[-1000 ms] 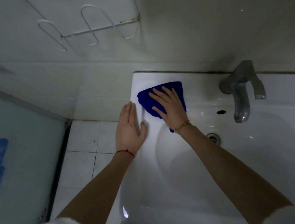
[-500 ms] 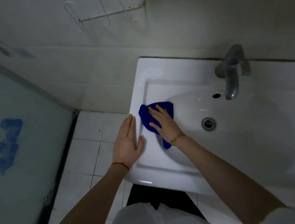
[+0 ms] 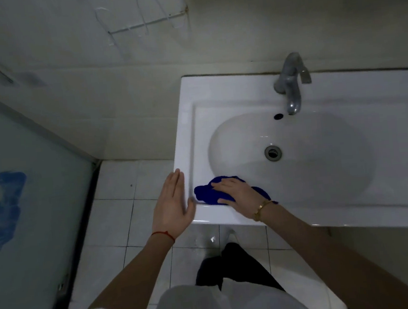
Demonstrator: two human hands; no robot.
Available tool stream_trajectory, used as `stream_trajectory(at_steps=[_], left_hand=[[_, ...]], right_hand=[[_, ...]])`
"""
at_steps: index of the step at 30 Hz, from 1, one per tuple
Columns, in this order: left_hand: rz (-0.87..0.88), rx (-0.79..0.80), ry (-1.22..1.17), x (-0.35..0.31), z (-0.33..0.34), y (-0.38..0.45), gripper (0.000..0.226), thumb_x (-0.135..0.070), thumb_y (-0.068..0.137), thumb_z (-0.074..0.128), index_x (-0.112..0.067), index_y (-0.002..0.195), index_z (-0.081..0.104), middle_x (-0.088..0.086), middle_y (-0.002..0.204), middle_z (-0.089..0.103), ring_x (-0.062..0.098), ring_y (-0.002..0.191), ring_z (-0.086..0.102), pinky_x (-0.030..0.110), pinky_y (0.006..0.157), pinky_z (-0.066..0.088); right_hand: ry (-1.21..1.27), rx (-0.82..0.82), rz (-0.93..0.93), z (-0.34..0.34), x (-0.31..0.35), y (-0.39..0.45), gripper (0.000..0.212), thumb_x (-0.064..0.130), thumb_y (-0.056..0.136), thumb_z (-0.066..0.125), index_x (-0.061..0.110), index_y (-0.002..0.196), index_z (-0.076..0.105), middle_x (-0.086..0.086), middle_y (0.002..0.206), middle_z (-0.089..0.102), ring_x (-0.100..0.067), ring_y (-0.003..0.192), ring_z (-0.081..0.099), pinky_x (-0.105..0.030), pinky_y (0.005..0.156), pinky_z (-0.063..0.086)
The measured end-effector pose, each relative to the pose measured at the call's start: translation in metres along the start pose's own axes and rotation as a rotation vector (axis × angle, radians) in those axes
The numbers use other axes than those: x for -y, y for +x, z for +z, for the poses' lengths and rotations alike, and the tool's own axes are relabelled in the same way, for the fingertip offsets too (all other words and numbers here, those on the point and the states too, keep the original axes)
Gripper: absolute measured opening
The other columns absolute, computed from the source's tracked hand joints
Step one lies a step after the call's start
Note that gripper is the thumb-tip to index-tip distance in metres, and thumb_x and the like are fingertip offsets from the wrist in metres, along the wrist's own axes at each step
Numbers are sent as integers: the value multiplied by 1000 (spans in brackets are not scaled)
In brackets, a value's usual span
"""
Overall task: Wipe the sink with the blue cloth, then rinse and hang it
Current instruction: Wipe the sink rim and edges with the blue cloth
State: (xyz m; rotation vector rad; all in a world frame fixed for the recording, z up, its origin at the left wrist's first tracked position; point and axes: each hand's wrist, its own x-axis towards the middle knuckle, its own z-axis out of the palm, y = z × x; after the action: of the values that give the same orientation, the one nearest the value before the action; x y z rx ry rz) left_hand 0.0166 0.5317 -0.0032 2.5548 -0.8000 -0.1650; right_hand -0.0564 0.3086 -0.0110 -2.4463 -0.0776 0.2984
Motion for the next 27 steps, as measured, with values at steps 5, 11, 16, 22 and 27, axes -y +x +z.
stream_trajectory(at_steps=[5,11,16,22,27], left_hand=[[10,7,-22,-8,-4,-5,64,-31,97,52,-5,152,32,5,160,28,18,150,18,33,119,24],[99,2,-110,-28,-7,1,53,-33,93,49,-4,137,53,10,136,56,24,128,49,44,108,43],[174,-9,-121,-64,1,33,43,-30,92,54,-8,128,61,7,123,64,23,113,58,33,102,45],[228,-28,-162,-123,23,99,38,-26,93,57,-8,126,62,7,119,67,22,107,63,32,95,49],[184,-73,-166,-171,51,142,37,-21,93,63,-7,127,62,8,120,67,21,108,61,21,97,39]], right_hand=[[-224,-171,124,-3,1,-25,35,29,94,58,10,123,60,-9,116,64,-32,94,60,-39,81,44],[-303,-383,272,-18,-19,-65,23,19,89,66,6,108,64,-12,98,67,-34,81,63,-42,75,47],[-274,-494,414,-44,-47,-92,31,24,92,62,6,117,62,-13,108,67,-34,91,63,-43,80,47],[-212,-560,431,-83,-97,-97,33,29,90,64,7,115,63,-14,105,69,-35,90,64,-44,82,47],[-163,-570,339,-110,-139,-79,48,46,90,47,8,112,66,-10,97,71,-29,80,67,-40,78,54]])
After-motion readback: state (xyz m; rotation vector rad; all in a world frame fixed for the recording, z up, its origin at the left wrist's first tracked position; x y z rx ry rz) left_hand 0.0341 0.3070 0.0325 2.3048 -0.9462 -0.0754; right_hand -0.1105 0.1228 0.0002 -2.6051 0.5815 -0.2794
